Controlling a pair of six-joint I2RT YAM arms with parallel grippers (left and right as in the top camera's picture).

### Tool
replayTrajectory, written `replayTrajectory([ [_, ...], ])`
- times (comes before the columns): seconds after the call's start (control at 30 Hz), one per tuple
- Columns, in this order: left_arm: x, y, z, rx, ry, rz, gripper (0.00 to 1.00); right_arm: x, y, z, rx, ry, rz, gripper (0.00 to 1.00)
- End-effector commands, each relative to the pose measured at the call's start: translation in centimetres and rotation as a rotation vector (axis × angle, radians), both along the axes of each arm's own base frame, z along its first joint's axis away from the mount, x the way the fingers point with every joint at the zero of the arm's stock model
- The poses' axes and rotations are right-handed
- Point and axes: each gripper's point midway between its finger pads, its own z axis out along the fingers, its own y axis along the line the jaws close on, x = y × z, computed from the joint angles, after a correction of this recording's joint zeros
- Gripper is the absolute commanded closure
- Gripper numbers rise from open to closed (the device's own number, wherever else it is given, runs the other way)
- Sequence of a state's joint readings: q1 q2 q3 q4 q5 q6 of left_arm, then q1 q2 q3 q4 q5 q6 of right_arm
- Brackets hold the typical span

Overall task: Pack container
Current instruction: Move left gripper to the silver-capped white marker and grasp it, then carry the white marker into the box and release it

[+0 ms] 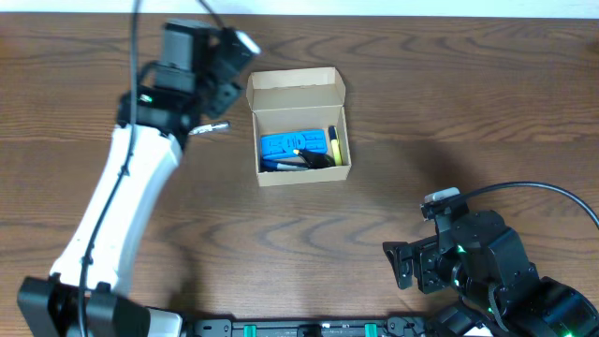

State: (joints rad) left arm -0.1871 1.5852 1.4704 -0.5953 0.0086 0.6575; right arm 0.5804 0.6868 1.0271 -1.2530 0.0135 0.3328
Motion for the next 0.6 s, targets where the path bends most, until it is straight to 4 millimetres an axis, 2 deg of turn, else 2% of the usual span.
replayTrajectory([
  [0.0,0.7,2.2,-3.0,-0.021,0.082,-0.008,0.31,-0.2,0.2,-0.1,0.006,0.006,0.003,0.01],
  [0.1,1.1,3.7,-5.9,0.021,0.152,-0.017,0.31,-0.2,0.2,-0.1,0.006,0.006,0.003,0.01],
  [0.33,1.9,4.3,-13.4,0.111,0.304,-0.086,0.30,-0.2,0.2,-0.1,0.006,0.006,0.003,0.01],
  [0.57,1.3,4.4,-18.4,0.122,0.423,-0.105,0.34,-0.2,0.2,-0.1,0.006,0.006,0.003,0.01],
])
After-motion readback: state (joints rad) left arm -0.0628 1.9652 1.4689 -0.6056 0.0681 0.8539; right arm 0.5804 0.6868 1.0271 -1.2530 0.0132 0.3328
